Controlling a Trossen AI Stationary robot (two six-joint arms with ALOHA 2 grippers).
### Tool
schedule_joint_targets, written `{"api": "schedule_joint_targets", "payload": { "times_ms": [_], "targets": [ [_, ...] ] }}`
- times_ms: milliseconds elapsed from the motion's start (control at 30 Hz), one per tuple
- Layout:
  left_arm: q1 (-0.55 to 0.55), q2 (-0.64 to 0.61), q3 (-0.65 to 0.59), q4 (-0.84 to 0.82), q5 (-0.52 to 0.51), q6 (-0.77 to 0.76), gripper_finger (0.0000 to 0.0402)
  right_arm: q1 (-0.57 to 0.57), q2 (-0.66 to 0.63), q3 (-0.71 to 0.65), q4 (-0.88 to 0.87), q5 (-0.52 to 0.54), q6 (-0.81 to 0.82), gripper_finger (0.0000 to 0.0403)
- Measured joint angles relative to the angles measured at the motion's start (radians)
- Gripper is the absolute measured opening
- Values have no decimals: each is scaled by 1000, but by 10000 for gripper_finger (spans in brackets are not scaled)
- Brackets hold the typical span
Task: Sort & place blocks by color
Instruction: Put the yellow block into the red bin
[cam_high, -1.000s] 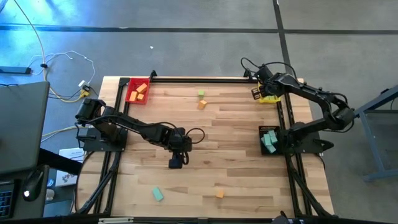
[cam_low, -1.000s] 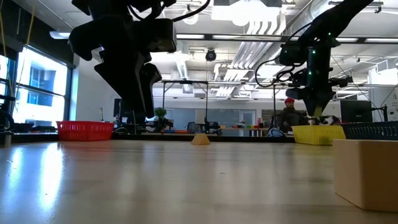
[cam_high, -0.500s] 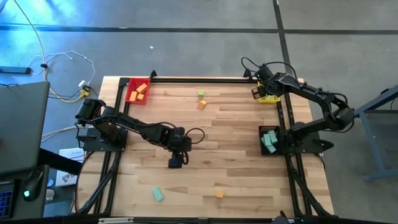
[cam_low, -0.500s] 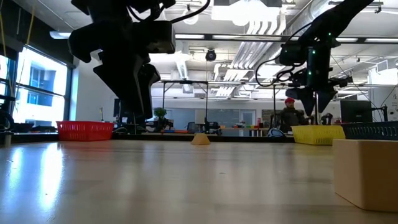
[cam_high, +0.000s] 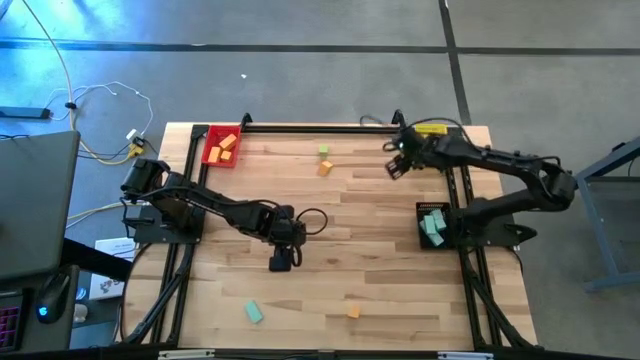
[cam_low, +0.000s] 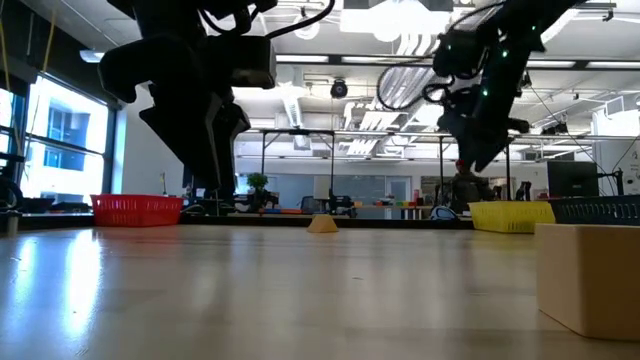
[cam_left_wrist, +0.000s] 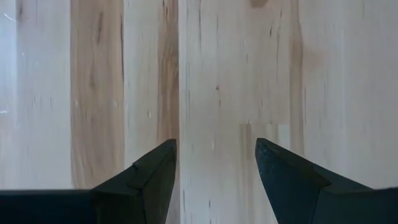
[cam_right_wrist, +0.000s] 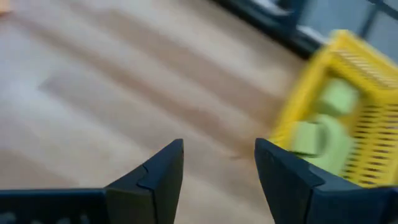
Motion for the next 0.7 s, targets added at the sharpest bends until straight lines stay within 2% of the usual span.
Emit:
{"api": "schedule_joint_targets", "payload": {
  "times_ms": [333,533,700],
  "targets": [
    [0,0,0,-6,2,-15,204,357,-5,0,-1,-8,186,181],
    [0,0,0,-21,2,-13,204,533,-5,0,0,-22,286,181],
    [2,0,0,-15,-6,-12,204,646,-5,0,25,-81,396,181]
  ]
}}
